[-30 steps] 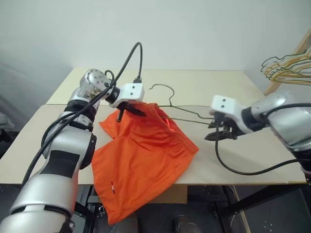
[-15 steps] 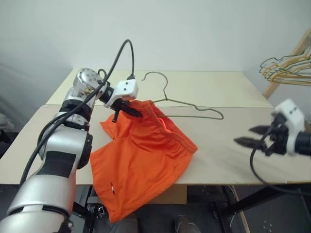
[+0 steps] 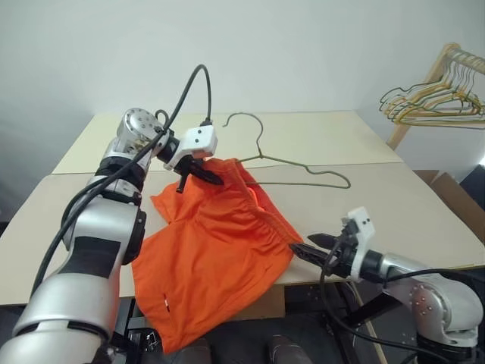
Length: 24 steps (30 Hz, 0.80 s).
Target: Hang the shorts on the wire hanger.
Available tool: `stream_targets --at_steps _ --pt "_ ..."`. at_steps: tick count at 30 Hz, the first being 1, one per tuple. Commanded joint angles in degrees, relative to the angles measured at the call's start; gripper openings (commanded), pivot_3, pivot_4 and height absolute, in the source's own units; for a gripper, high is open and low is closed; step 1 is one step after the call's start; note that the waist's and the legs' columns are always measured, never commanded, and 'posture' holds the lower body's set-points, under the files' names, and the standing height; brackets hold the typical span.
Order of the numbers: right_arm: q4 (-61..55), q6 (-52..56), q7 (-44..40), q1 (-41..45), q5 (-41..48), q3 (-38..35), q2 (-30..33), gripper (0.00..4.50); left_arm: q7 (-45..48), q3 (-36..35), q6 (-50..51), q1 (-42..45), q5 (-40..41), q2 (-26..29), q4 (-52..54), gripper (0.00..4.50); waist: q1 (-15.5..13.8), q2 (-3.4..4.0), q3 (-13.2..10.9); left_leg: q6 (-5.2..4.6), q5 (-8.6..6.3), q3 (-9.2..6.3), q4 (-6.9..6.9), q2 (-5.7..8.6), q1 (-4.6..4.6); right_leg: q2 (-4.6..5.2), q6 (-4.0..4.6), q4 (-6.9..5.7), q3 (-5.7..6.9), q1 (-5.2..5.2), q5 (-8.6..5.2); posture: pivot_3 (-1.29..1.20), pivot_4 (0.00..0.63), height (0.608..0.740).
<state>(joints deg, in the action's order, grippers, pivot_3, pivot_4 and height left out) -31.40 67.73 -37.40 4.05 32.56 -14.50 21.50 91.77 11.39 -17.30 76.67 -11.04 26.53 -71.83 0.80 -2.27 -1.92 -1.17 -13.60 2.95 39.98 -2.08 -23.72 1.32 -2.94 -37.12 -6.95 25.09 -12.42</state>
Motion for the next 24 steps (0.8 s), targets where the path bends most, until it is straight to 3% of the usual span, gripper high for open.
stream_targets --at_steps 1,2,5,16,20,24 --pt "-0.3 -0.9 2.0 2.0 2.0 2.0 -1.0 4.48 -0.6 -1.1 -0.1 1.1 1.2 0.4 1.7 0.00 0.0 0.00 0.0 0.00 0.00 0.00 -0.01 0.00 0.00 0.00 0.00 0.00 0.00 0.00 0.00 0.04 0.000 0.740" --pt "-0.1 -1.0 2.4 2.3 2.0 3.1 -1.1 4.48 -0.7 -1.1 -0.1 1.1 1.2 0.4 1.7 0.00 0.0 0.00 0.0 0.00 0.00 0.00 -0.01 0.01 0.00 0.00 -0.01 0.00 0.00 0.00 -0.01 0.04 0.000 0.740" --pt "1.5 -1.0 4.2 3.3 1.9 4.5 -2.0 3.93 -1.0 -1.1 -0.2 0.9 1.2 0.3 1.7 0.00 0.1 0.00 0.0 0.00 0.00 0.00 0.02 0.00 0.03 0.00 -0.11 -0.01 0.00 -0.01 -0.06 0.04 0.000 0.740" --pt "2.2 -2.0 4.4 2.1 4.4 2.7 1.4 0.01 -1.7 -1.3 -0.5 0.5 1.3 0.9 1.7 0.00 0.0 0.00 0.0 0.00 0.00 -0.02 0.01 0.01 0.03 0.01 -0.12 -0.01 0.02 -0.02 -0.06 0.05 0.000 0.740" --pt "4.0 -2.5 2.9 3.0 4.7 0.5 5.7 0.01 0.3 -0.5 -1.3 -0.3 2.7 2.3 2.1 0.00 0.1 0.00 0.0 0.00 0.00 -0.02 0.00 0.02 0.03 0.02 -0.12 0.00 0.01 -0.02 -0.06 0.04 0.000 0.740" --pt "7.8 -3.0 0.4 4.7 5.5 -2.5 12.3 0.01 0.7 5.7 -4.8 -2.5 8.8 5.6 4.2 0.00 0.2 0.00 0.0 0.00 0.00 0.00 -0.01 0.01 0.05 0.03 -0.10 0.00 -0.02 -0.02 -0.05 0.04 0.000 0.740"
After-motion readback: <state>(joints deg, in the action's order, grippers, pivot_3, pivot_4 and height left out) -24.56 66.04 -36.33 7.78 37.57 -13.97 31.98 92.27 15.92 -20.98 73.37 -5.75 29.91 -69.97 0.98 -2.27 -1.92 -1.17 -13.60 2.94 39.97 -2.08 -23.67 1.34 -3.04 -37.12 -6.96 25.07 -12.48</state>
